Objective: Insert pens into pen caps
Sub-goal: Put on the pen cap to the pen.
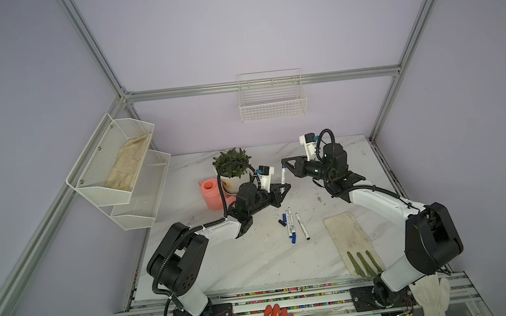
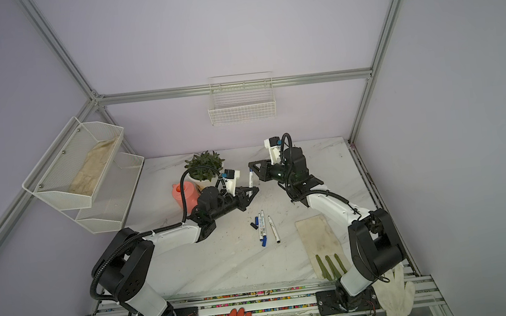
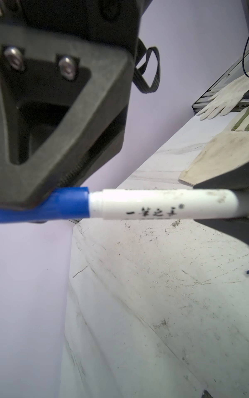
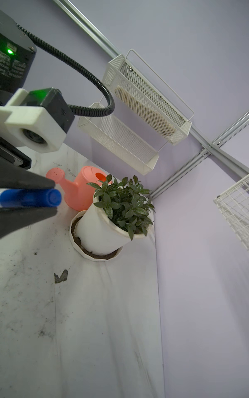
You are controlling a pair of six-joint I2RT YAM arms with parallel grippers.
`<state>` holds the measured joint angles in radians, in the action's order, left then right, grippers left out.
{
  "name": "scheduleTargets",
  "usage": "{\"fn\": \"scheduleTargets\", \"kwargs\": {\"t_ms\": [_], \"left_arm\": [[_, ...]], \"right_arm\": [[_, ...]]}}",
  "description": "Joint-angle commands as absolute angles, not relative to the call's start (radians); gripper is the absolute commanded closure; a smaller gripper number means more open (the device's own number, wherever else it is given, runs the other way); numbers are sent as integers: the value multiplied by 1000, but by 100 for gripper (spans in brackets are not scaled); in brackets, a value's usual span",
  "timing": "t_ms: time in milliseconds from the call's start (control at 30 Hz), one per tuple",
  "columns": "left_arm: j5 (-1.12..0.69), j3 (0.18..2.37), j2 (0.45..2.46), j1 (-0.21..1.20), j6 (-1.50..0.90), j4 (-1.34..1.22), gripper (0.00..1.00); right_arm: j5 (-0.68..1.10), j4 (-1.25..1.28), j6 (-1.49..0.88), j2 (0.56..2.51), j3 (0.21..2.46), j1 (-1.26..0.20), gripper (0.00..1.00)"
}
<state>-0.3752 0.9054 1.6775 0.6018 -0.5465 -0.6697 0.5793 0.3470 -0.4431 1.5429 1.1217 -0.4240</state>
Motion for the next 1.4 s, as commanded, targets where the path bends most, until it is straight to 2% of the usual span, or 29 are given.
{"fn": "scheduleTargets", "kwargs": {"t_ms": [0, 267, 600, 867, 933, 1200, 1367], "left_arm": [[-251, 1109, 1663, 544, -537, -813, 100], [-173, 1138, 1655, 545, -333, -843, 100], [-121, 987, 1676, 560, -265, -1275, 100], [-91, 917, 1641, 599, -136, -1280, 100], [-87, 890, 1633, 608, -120, -1271, 100], [-103, 769, 1632, 650, -119, -1242, 100], [-89, 709, 1650, 677, -126, -1242, 100]], "right_arm": [[703, 171, -385, 1510, 1101, -445, 100], [783, 67, -318, 1494, 1104, -449, 100], [821, -31, -236, 1487, 1118, -477, 100], [774, -49, -217, 1476, 1165, -479, 97], [759, -49, -216, 1476, 1181, -479, 94], [659, -2, -223, 1445, 1244, -478, 62], [628, -1, -224, 1427, 1266, -477, 51]]}}
